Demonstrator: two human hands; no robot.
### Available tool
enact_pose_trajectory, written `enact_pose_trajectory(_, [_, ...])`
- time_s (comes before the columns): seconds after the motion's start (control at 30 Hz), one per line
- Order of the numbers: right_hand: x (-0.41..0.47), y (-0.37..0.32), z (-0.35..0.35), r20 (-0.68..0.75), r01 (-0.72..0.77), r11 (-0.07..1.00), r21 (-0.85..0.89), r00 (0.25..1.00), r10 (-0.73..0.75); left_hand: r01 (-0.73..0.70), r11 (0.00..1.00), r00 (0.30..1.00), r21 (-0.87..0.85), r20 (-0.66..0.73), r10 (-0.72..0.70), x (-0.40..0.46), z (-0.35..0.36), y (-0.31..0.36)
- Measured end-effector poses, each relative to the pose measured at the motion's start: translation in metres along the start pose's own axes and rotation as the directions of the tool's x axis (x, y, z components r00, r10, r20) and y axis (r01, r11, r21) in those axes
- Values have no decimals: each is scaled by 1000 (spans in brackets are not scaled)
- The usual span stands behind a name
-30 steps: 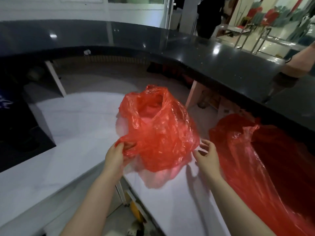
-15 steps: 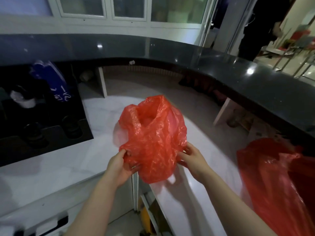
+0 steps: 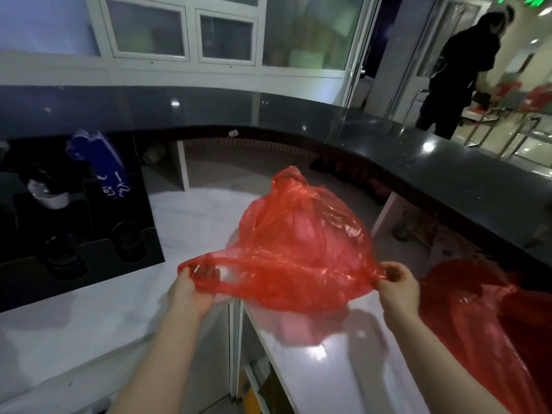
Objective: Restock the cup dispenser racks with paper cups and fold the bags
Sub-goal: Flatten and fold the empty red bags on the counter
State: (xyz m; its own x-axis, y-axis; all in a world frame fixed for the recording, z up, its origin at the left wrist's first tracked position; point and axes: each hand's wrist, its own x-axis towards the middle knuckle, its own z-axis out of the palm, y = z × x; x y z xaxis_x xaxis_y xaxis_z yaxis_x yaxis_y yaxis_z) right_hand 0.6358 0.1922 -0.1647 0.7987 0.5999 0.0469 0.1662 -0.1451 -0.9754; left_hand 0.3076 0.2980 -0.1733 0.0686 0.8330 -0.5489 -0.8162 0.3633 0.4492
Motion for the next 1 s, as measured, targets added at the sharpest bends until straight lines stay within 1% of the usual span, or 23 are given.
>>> enact_pose_trajectory(0.03, [4,3,-12,-43,-3,1000,-1,999,3,-7,999,1000,-41,-26,6,5,-3,4])
enact_pose_trajectory(0.1, [8,9,-31,-87,6,1000,10,996,-5,-37,999,998,-24,-53,35,15,-5,7])
enact_pose_trajectory(0.17, [6,12,-47,-105,38,999,20,994,-36,-97,993,992,74,-75,102,22,-1,7])
enact_pose_trajectory(0.23, [1,13,-59,-83,83,996,-5,993,-84,-141,971,984,193,-84,159,26,5,9])
enact_pose_trajectory(0.33, [-9,12,-74,37,165,981,-106,986,-162,-171,932,976,318,-73,204,29,14,15])
enact_pose_trajectory(0.4, [-12,12,-84,74,197,957,-213,980,-186,-202,902,970,381,-52,239,30,19,21])
enact_pose_trajectory(0.43, [-12,12,-89,56,210,935,-285,978,-202,-228,884,962,408,-44,268,30,21,24])
enact_pose_trajectory(0.5, [-11,13,-99,-33,223,879,-421,965,-261,-291,841,939,457,-32,343,30,22,31])
enact_pose_trajectory(0.57, [-11,12,-104,-86,240,839,-488,944,-320,-338,792,915,508,-19,402,29,22,38])
enact_pose_trajectory(0.67, [-14,12,-104,-64,266,811,-522,935,-348,-384,732,892,562,20,452,24,20,41])
enact_pose_trajectory(0.73, [-14,12,-105,-44,250,809,-532,946,-321,-408,697,880,589,50,473,21,18,42])
enact_pose_trajectory(0.8, [-14,13,-108,17,257,780,-571,953,-301,-398,695,887,599,57,459,18,13,45])
enact_pose_trajectory(0.87, [-17,14,-111,69,299,732,-612,942,-328,-345,733,920,586,56,388,15,5,48])
enact_pose_trajectory(0.93, [-21,15,-112,100,368,664,-651,908,-406,-278,755,954,594,74,292,10,-4,47])
enact_pose_trajectory(1.0, [-25,14,-111,163,457,585,-669,859,-485,-220,746,974,628,105,198,4,-11,47])
